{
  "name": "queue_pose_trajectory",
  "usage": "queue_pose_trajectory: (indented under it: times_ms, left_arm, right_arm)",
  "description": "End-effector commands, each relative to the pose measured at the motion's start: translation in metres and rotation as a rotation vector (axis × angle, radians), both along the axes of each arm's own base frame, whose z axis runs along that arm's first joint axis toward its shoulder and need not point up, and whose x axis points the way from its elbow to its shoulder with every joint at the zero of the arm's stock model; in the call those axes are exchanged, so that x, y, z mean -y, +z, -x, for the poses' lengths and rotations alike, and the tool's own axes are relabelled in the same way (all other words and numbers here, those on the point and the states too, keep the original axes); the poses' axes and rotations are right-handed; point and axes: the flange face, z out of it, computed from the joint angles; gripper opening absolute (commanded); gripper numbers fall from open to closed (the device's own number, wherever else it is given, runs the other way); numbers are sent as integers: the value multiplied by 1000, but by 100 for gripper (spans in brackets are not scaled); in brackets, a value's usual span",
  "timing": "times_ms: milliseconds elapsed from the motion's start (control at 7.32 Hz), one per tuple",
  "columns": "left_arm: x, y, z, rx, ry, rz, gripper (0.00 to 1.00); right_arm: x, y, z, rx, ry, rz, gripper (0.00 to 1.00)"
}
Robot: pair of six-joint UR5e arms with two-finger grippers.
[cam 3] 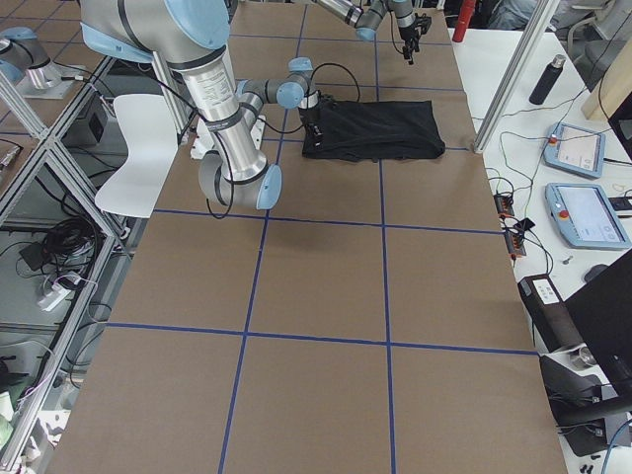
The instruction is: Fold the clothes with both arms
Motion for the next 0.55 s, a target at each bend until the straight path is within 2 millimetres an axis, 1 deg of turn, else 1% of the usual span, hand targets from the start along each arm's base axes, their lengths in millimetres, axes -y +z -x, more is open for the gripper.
queue_pose_trajectory:
  times_ms: [0, 137, 273, 410]
  left_arm:
    - [0, 0, 1, 0, -1, 0, 100]
    - [0, 0, 0, 0, 0, 0, 100]
    - [0, 0, 0, 0, 0, 0, 100]
    - [0, 0, 0, 0, 0, 0, 100]
  right_arm:
    - [2, -4, -4, 10, 2, 0, 0]
    - [5, -7, -7, 16, 4, 5, 0]
    - [7, -6, -10, 16, 8, 8, 0]
    - [5, 1, -17, 16, 11, 10, 0]
